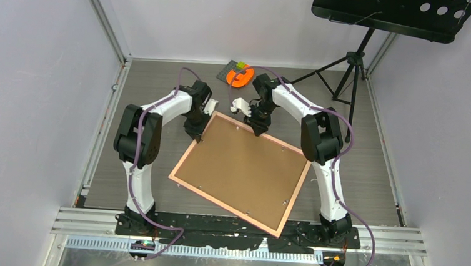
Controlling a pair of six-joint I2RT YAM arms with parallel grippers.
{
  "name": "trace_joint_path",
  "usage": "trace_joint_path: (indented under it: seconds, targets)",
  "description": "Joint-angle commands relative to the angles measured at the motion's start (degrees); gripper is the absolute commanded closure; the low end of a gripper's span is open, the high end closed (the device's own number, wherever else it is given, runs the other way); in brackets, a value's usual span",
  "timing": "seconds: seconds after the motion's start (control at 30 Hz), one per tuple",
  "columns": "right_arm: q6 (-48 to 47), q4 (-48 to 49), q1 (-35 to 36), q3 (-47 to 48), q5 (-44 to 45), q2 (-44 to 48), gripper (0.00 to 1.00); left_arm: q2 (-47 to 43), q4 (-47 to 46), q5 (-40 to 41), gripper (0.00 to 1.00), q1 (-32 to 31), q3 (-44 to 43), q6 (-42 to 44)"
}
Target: Put the photo into the frame
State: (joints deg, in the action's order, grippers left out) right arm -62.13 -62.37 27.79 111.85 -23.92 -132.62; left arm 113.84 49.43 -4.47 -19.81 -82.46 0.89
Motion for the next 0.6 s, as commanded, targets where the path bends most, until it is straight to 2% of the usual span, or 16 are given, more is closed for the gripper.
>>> trace_joint_path:
  seconds: [0.0, 0.1, 0.23, 0.37, 0.47, 0.57]
  targets:
    - [-1.9, -0.04, 0.91, -1.22, -1.67, 2.25, 0.94, 0.55, -3.15, 0.7, 0.88, 0.3, -3.04, 0.8]
    - [-1.73, 0.29, 0.94, -1.64, -1.73, 2.36, 0.94, 0.47, -2.45, 0.13, 0.82, 0.32, -3.29, 0.46]
    - [0.1, 2.08, 0.93, -2.13, -1.37, 2.7, 0.94, -0.2, -1.43, -0.1, 0.6, 0.3, -2.33, 0.13]
    - [3.18, 4.39, 0.93, -1.66, -0.69, 2.96, 0.94, -1.38, -0.98, -0.17, 0.46, 0.67, -0.79, -0.13]
    - [4.7, 5.5, 0.99, -0.42, -0.25, 2.76, 0.94, -2.14, -0.17, -0.96, 0.45, 1.59, -0.23, 0.02]
    - [5.33, 6.24, 1.07, 1.08, 0.57, 2.4, 0.94, -3.22, 0.39, -3.12, 0.5, 3.07, 1.17, 0.14]
